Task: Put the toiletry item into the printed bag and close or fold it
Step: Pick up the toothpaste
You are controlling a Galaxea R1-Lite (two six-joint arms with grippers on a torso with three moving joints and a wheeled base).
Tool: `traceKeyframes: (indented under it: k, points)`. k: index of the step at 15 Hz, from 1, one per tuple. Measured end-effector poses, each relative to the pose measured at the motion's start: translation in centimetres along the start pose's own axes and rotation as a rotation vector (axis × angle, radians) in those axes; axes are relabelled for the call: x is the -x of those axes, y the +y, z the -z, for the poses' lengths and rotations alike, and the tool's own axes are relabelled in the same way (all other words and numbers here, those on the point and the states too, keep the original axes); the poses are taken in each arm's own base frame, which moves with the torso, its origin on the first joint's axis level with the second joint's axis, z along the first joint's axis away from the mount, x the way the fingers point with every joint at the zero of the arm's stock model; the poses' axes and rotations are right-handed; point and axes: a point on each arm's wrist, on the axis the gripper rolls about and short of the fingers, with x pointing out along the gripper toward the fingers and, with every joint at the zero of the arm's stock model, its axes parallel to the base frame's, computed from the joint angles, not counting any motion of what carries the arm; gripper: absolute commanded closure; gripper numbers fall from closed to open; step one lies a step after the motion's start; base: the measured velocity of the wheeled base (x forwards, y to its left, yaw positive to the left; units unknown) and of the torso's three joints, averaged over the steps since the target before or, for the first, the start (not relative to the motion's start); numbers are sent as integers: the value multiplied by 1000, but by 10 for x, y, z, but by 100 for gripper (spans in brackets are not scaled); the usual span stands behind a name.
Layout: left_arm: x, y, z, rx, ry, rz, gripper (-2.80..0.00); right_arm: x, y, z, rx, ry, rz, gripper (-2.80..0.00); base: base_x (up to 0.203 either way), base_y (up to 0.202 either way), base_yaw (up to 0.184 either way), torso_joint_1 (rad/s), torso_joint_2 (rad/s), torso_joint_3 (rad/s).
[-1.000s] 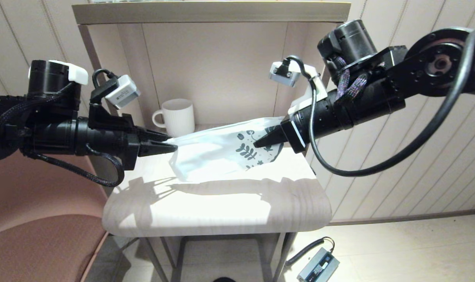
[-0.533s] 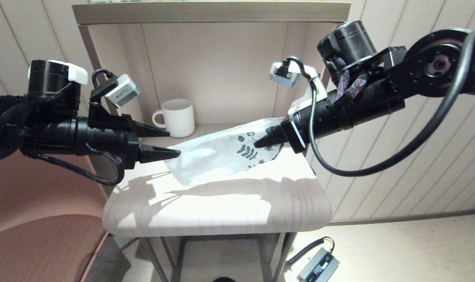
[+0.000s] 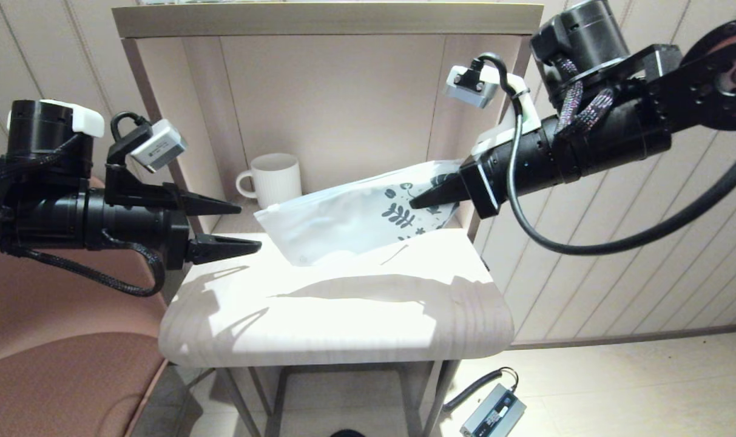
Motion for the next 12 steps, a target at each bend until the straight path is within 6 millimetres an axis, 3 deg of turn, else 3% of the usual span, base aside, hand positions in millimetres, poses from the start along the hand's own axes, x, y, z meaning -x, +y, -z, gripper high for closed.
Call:
traceKeyframes:
  k: [5, 8, 12]
  points:
    - [5, -6, 5, 21, 11, 1, -280, 34, -6, -3, -13, -45, 73, 0, 0, 0, 0, 0, 0, 0]
    - [1, -7, 10, 39, 25, 14, -280, 45, -5, -2, -17, -54, 90, 0, 0, 0, 0, 0, 0, 0]
    - [-32, -13, 5, 76, 34, 107, -280, 64, -7, 1, -28, -69, 131, 0, 0, 0, 0, 0, 0, 0]
